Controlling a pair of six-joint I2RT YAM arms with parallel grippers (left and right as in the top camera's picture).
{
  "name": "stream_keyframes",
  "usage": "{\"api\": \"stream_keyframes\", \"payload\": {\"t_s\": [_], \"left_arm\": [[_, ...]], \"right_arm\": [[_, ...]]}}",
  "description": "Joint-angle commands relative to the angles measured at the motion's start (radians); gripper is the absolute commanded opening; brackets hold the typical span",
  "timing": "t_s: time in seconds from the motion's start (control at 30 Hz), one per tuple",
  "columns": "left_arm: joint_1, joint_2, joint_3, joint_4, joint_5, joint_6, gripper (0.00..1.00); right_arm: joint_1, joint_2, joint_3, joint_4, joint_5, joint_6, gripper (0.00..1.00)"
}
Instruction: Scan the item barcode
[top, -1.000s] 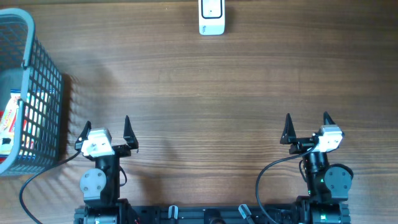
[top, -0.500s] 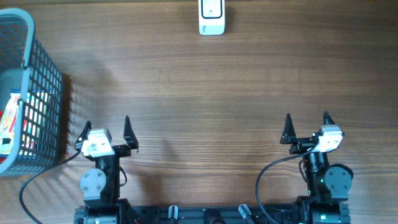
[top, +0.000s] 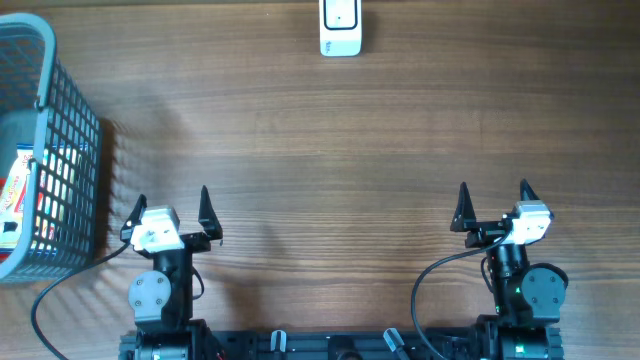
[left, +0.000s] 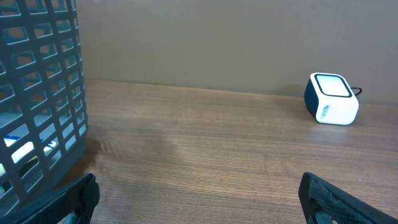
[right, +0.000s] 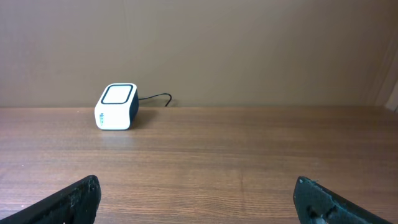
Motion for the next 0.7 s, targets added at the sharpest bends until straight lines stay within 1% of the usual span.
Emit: {"api": "stream_keyframes", "payload": {"t_s": [0.0, 0.07, 0.1, 0.17, 0.2, 0.23, 0.27, 0.3, 0.33, 0.4, 0.43, 0.47, 0.53, 0.57, 0.6, 0.63, 0.67], "left_arm": [[0.005, -0.009, -0.01, 0.004, 0.011, -0.014, 1.0], [0.004, -0.009, -0.01, 0.005, 0.022, -0.026, 1.0], [0.004, -0.009, -0.01, 0.003, 0.088, -0.08, 1.0], [0.004, -0.009, -0.01, 0.022, 0.303, -0.266, 1.0], [0.005, -0.009, -0.01, 0.025, 0.344, -0.309, 1.0], [0.004, -0.009, -0.01, 0.027, 0.353, -0.323, 1.0], [0.004, -0.009, -0.01, 0.043, 0.358, -0.362, 1.0], [0.004, -0.009, -0.01, 0.064, 0.413, -0.455, 1.0], [0.005, -0.009, -0.01, 0.066, 0.457, -0.505, 1.0], [0.005, -0.009, -0.01, 0.103, 0.475, -0.577, 1.0], [0.005, -0.009, -0.01, 0.154, 0.477, -0.628, 1.0], [0.005, -0.009, -0.009, 0.238, 0.481, -0.665, 1.0], [0.005, -0.009, -0.009, 0.407, 0.499, -0.673, 1.0], [0.005, -0.009, -0.003, 0.531, 0.497, -0.673, 1.0], [0.005, -0.009, 0.014, 0.592, 0.478, -0.672, 1.0], [0.005, -0.009, 0.046, 0.592, 0.448, -0.671, 1.0], [0.005, 0.003, 0.117, 0.544, 0.419, -0.636, 1.0]], "right_arm": [[-0.005, -0.007, -0.001, 0.002, 0.013, 0.008, 0.99], [-0.005, -0.007, -0.001, 0.002, 0.013, 0.008, 1.0], [-0.005, -0.007, -0.001, 0.002, 0.013, 0.008, 1.0], [-0.005, -0.007, -0.001, 0.002, 0.013, 0.009, 0.99], [-0.005, -0.007, -0.001, 0.002, 0.013, 0.008, 1.0], [-0.005, -0.007, -0.001, 0.002, 0.013, 0.009, 1.0], [-0.005, -0.007, -0.001, 0.002, 0.013, 0.009, 1.0], [-0.005, -0.007, -0.001, 0.002, 0.013, 0.009, 1.0], [-0.005, -0.007, -0.001, 0.002, 0.013, 0.009, 1.0], [-0.005, -0.007, -0.001, 0.002, 0.013, 0.008, 1.0], [-0.005, -0.007, -0.001, 0.002, 0.013, 0.008, 1.0], [-0.005, -0.007, -0.001, 0.002, 0.013, 0.009, 1.0], [-0.005, -0.007, -0.001, 0.002, 0.013, 0.009, 1.0], [-0.005, -0.007, -0.001, 0.002, 0.013, 0.009, 1.0], [-0.005, -0.007, -0.001, 0.002, 0.013, 0.009, 1.0], [-0.005, -0.007, -0.001, 0.002, 0.013, 0.008, 1.0], [-0.005, -0.007, -0.001, 0.002, 0.013, 0.008, 1.0]]}}
